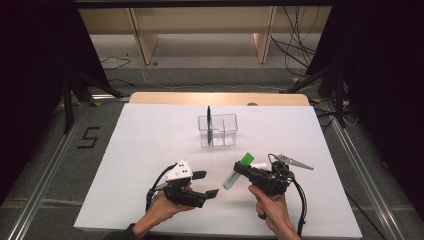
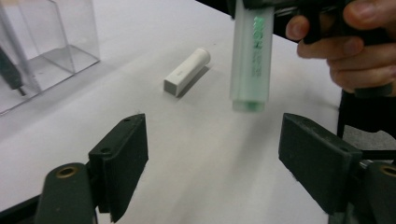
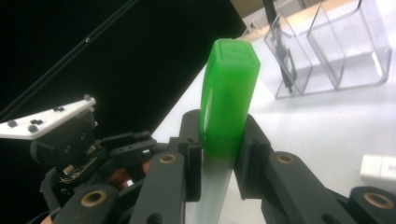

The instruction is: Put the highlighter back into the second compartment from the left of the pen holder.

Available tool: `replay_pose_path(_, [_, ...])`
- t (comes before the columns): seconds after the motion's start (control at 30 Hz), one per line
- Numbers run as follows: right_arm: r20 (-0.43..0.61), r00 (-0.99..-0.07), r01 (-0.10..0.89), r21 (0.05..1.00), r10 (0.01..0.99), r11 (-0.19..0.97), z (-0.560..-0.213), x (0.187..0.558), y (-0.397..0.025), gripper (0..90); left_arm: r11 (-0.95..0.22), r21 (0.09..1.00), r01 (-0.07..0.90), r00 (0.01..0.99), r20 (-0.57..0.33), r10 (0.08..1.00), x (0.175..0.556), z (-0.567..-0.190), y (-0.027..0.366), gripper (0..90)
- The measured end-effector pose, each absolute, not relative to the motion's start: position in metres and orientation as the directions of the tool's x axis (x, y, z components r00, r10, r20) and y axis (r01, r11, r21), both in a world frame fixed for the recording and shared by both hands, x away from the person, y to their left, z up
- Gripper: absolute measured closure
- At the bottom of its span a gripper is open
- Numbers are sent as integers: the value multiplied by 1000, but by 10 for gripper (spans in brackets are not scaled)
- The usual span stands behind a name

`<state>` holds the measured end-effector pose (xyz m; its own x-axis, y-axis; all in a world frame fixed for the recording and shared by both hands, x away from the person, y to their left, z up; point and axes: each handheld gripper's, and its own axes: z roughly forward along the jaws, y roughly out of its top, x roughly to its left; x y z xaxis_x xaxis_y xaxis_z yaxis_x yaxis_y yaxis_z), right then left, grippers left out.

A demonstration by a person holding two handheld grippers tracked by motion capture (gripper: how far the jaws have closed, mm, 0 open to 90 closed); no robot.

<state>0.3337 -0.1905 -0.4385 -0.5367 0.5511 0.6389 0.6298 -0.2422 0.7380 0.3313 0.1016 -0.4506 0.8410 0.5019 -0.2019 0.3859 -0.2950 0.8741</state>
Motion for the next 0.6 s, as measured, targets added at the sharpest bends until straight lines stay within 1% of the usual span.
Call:
replay_pose_path(0.1, [619,-544,611,755,567,-238,-434,337,-191,758,-292,874,389,829,-193,525,334,-452,108,222])
replay_pose_path(0.33, [584,-550,582,781,597,-228,-427,346,-191,759,-264,870,417,802,-215,558,340,-455,123,197])
replay_pose_path(0.5, [551,-551,555,803,626,-218,-420,356,-191,758,-266,864,427,786,-210,581,343,-459,131,188])
replay_pose_path(0.6, [550,-547,549,805,631,-225,-416,362,-191,758,-272,861,430,784,-207,585,344,-460,134,187])
